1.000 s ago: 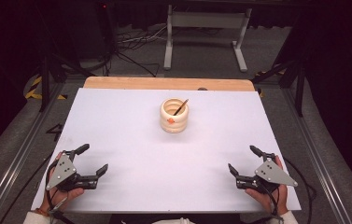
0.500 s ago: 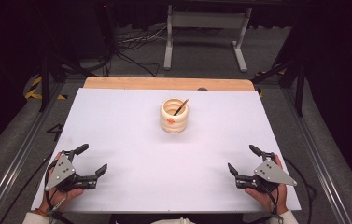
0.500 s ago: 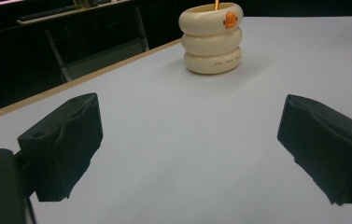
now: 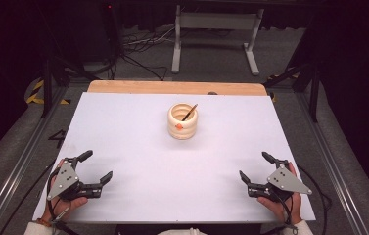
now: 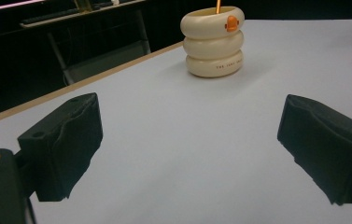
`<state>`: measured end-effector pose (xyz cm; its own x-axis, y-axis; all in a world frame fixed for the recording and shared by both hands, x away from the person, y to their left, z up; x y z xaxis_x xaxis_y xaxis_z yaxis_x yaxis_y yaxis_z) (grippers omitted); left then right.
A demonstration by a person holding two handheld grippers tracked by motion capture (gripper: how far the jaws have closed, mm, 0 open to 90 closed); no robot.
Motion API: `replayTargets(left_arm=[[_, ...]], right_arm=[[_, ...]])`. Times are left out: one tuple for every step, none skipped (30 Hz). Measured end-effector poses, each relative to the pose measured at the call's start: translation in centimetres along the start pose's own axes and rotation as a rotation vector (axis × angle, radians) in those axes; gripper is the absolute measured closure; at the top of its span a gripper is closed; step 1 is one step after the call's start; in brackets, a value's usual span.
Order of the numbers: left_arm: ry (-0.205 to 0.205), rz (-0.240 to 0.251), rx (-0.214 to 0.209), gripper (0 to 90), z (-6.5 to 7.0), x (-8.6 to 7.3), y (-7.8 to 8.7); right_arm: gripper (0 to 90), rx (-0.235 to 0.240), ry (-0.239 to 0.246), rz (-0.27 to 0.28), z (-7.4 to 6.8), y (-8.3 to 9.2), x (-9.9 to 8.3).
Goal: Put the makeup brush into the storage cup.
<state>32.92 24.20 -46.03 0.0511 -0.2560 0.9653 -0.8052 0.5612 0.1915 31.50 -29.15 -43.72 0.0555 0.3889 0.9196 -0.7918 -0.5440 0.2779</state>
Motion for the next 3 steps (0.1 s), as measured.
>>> replayTargets(left_arm=[[-0.001, -0.001, 0.003, 7.5, 0.0, 0.0, 0.0], [-0.001, -0.001, 0.003, 7.6, 0.0, 0.0, 0.0], [0.001, 0.002, 0.002, 7.6, -0.01, 0.02, 0.01]], right_arm=[[7.6, 0.0, 0.001, 0.002, -0.03, 0.08, 0.03], [7.6, 0.0, 0.001, 0.002, -0.03, 0.08, 0.03], [7.6, 0.0, -0.001, 0.004, -0.03, 0.1, 0.05]])
Point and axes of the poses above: each handheld gripper's, and its own axes: y roughly backward along the jaws, x roughly out of its top, z roughly to its right, the point moved 3 cm from there along -y, roughly forward along the jaws, and after that the axes turned 6 degrees about x, right-handed, at the moved point
